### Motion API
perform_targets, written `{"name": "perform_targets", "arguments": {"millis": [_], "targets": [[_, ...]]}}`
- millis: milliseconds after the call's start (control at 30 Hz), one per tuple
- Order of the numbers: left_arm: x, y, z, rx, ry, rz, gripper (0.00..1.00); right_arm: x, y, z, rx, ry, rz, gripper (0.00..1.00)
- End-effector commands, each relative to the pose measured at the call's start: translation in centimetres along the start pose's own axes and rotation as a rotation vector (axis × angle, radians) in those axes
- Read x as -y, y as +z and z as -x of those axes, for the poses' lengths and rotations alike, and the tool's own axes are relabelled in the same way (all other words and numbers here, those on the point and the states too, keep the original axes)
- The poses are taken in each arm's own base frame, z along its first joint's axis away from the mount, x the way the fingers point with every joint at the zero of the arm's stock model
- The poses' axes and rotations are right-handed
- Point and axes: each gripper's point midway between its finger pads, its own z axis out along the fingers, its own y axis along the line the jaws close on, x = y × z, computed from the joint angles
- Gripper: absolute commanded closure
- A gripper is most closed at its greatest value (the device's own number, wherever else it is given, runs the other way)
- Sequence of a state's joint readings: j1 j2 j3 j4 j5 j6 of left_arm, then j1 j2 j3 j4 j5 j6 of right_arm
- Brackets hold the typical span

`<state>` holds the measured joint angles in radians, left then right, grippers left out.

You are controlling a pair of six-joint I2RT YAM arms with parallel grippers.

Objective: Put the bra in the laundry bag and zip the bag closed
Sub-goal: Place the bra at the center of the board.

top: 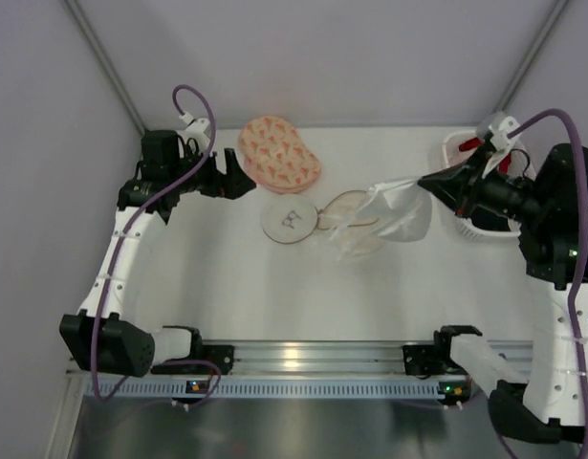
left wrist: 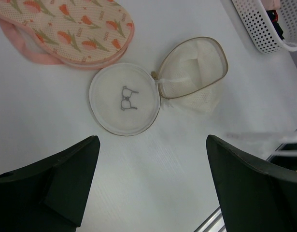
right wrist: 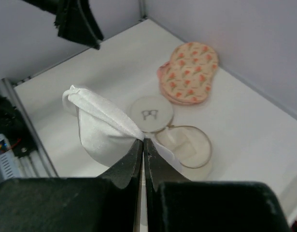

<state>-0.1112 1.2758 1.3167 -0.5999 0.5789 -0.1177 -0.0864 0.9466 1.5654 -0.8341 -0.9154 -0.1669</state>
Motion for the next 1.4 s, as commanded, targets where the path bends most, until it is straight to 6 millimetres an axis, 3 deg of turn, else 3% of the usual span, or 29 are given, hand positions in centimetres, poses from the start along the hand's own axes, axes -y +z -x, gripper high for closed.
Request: {"name": "perform_targets", "arguments": {"millis": [0, 67, 100, 133, 200, 267, 367, 400, 500, 600, 733, 800, 833, 967, 1000, 1067, 1133, 1367], "targets": [[0.0, -1.2, 1.2, 0.064, 0.021, 0.004, 0.02, -1.8, 3.7, -1.5, -0.009, 0.038, 0.130, 1.00], [-0.3, -1.5, 1.0, 0.068, 0.013, 0.011, 0.02, -2.8, 5.6, -3.9, -0.076, 0.056, 0.161, 1.00], [-0.4, -1.5, 0.9, 0.066, 0.012, 0.012, 0.02, -5.2, 7.0, -4.6, -0.094, 0.045, 0.255, 1.00], [-0.6, -1.5, 0.5, 0.061, 0.009, 0.015, 0.02, -5.9, 7.7, -5.3, -0.100, 0.051, 0.286, 1.00], [-0.8, -1.9, 0.4, 0.068, 0.034, 0.018, 0.02, -7.0, 9.8, -8.7, -0.191, 0.102, 0.340, 1.00], [-0.9, -2.2, -0.2, 0.066, 0.053, 0.026, 0.02, -7.6, 10.9, -11.3, -0.268, 0.095, 0.368, 1.00], [-1.1, -2.6, -1.2, 0.063, 0.108, 0.034, 0.02, -10.4, 12.5, -14.4, -0.353, 0.032, 0.460, 1.00], [-1.2, -2.8, -1.4, 0.062, 0.139, 0.040, 0.02, -12.3, 13.0, -15.7, -0.388, 0.004, 0.517, 1.00], [-2.1, -3.1, -2.6, 0.051, 0.164, 0.084, 0.02, -14.7, 14.5, -18.9, -0.458, -0.077, 0.575, 1.00], [-2.6, -3.0, -4.0, 0.017, 0.156, 0.098, 0.02, -16.2, 16.4, -21.0, -0.487, -0.112, 0.587, 1.00], [-2.6, -2.0, -6.7, -0.084, 0.089, 0.033, 0.06, -16.9, 19.2, -22.0, -0.482, -0.159, 0.560, 0.98], [-2.4, -1.8, -7.4, -0.117, 0.083, -0.002, 0.07, -17.1, 19.5, -22.7, -0.503, -0.184, 0.566, 0.87], [-2.2, -1.6, -7.8, -0.135, 0.081, -0.024, 0.09, -17.0, 19.4, -23.0, -0.521, -0.205, 0.561, 0.69], [-1.9, -1.5, -10.0, -0.219, 0.122, -0.096, 0.13, -16.1, 17.5, -24.2, -0.588, -0.202, 0.538, 0.57], [-2.0, -1.6, -10.5, -0.232, 0.170, -0.114, 0.13, -15.6, 16.6, -23.6, -0.574, -0.189, 0.528, 0.56], [-2.2, -1.7, -11.9, -0.271, 0.191, -0.125, 0.14, -15.3, 15.0, -24.5, -0.603, -0.149, 0.532, 0.53], [-2.6, -1.5, -13.2, -0.302, 0.204, -0.132, 0.16, -14.9, 13.9, -24.2, -0.598, -0.108, 0.527, 0.53], [-1.0, 0.2, -16.4, -0.406, 0.265, -0.213, 0.22, -13.9, 13.1, -27.6, -0.681, 0.075, 0.504, 0.53]]}}
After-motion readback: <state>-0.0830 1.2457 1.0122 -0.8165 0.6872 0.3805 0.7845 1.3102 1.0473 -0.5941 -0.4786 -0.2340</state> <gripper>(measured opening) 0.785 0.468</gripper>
